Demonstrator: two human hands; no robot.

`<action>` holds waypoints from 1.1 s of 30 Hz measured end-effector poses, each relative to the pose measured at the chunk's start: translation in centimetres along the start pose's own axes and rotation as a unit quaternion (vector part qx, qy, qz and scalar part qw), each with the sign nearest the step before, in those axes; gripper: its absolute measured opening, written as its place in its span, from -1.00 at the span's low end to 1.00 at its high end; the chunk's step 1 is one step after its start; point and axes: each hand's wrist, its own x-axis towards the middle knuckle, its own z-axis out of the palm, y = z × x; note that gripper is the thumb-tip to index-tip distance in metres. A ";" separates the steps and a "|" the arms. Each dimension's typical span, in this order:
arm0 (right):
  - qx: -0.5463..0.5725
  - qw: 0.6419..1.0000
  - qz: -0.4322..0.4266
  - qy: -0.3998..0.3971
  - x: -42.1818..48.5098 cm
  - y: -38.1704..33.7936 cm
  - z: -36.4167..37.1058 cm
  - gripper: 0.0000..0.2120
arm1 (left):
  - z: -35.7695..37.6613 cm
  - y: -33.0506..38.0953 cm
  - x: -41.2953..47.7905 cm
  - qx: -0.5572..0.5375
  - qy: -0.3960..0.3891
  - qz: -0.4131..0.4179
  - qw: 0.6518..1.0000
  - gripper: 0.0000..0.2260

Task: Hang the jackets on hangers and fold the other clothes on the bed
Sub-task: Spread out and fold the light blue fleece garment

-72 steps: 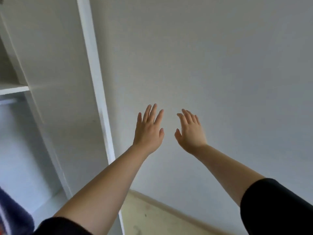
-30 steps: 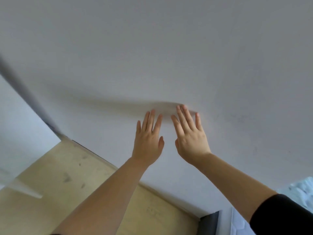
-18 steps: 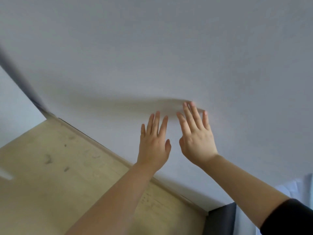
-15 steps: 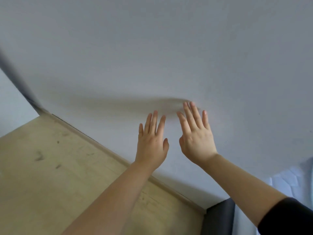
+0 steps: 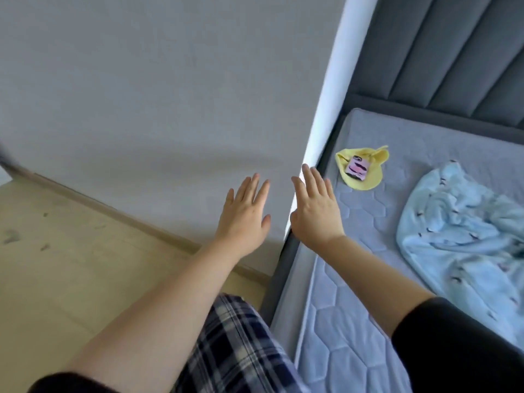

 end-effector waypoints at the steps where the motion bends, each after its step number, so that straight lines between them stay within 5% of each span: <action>1: 0.005 1.000 0.014 -0.005 -1.4 1.5 0.0 -0.39 | 0.7 1.9 -0.1 0.005 -0.011 0.010 1.000 -0.39; 14: -0.013 0.948 0.271 -0.164 -15.3 18.3 8.1 -0.43 | 16.1 16.8 -2.3 -0.094 -0.218 0.039 0.971 -0.38; 18: -0.046 0.892 0.398 -0.210 -16.5 24.6 9.3 -0.39 | 19.4 15.7 -4.4 -0.079 -0.296 0.052 0.951 -0.37; 22: -0.007 0.793 0.515 -0.324 -17.5 28.0 10.3 -0.18 | 20.5 13.9 -5.0 -0.099 -0.313 0.073 0.942 -0.39; 26: -0.010 0.819 0.520 -0.242 -16.6 29.3 10.9 -0.36 | 20.7 13.5 -4.6 -0.174 -0.323 0.041 0.929 -0.40; 30: 0.025 0.833 0.508 -0.219 -15.4 27.1 10.2 -0.65 | 20.0 13.3 -3.6 -0.356 -0.298 -0.095 0.881 -0.53; 33: 0.168 0.843 0.471 -0.199 -13.7 21.6 8.6 -0.82 | 18.7 13.9 -1.9 -0.529 -0.229 -0.263 0.774 -0.75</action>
